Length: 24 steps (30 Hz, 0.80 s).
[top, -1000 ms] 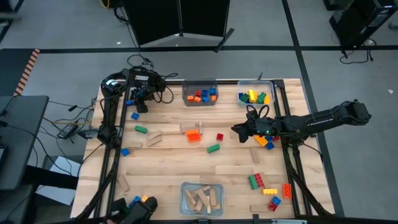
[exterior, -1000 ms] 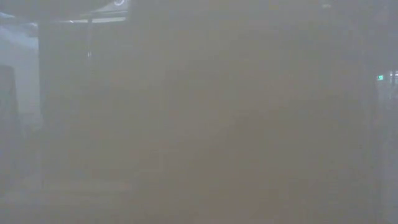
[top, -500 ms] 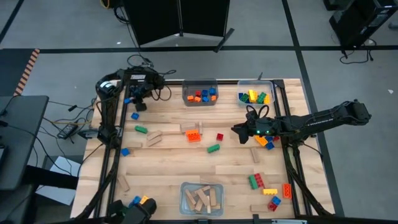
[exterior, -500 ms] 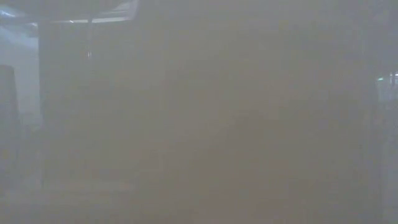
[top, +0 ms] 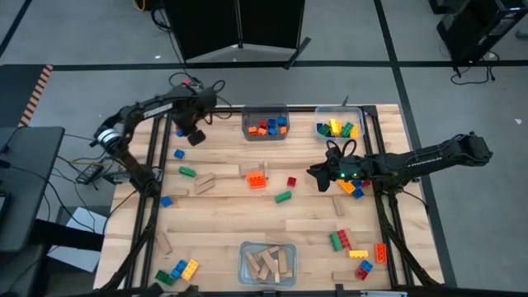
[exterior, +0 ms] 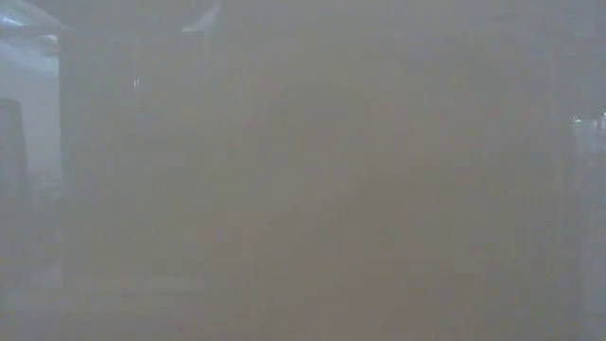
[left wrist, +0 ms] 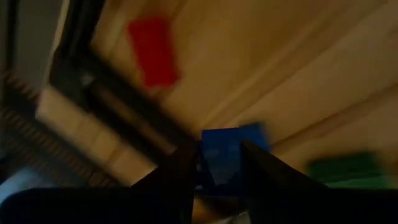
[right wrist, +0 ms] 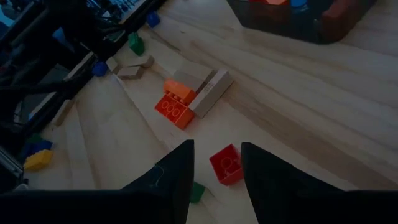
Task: Sort blocks by size
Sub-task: Put the small blue game piece into the black bin
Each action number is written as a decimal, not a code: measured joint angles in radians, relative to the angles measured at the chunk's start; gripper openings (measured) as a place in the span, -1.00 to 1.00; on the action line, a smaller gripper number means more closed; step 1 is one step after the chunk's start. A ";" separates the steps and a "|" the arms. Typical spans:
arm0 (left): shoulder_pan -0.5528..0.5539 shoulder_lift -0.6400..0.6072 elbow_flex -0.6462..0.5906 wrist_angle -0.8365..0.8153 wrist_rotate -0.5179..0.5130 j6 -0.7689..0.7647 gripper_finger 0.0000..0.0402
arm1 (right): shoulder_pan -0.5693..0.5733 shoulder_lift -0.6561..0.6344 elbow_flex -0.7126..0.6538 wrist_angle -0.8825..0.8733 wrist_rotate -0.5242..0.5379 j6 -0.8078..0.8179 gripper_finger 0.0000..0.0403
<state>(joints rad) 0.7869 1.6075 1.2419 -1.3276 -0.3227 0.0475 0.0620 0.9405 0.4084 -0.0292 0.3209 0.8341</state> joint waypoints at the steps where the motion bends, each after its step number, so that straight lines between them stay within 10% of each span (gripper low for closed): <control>1: -0.020 -0.019 0.005 0.018 0.039 -0.010 -0.46 | 0.000 0.000 0.000 0.000 0.000 0.000 -0.27; 12: -0.254 0.028 0.258 0.363 0.158 -0.078 -0.46 | 0.000 0.000 0.000 0.014 0.000 0.001 -0.27; 24: -0.263 0.436 0.677 0.372 0.205 0.028 -0.45 | 0.000 0.000 0.000 0.084 0.000 0.012 -0.27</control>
<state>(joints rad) 0.5236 2.0431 1.9186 -0.9556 -0.1177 0.0751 0.0620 0.9405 0.4084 0.0544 0.3210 0.8463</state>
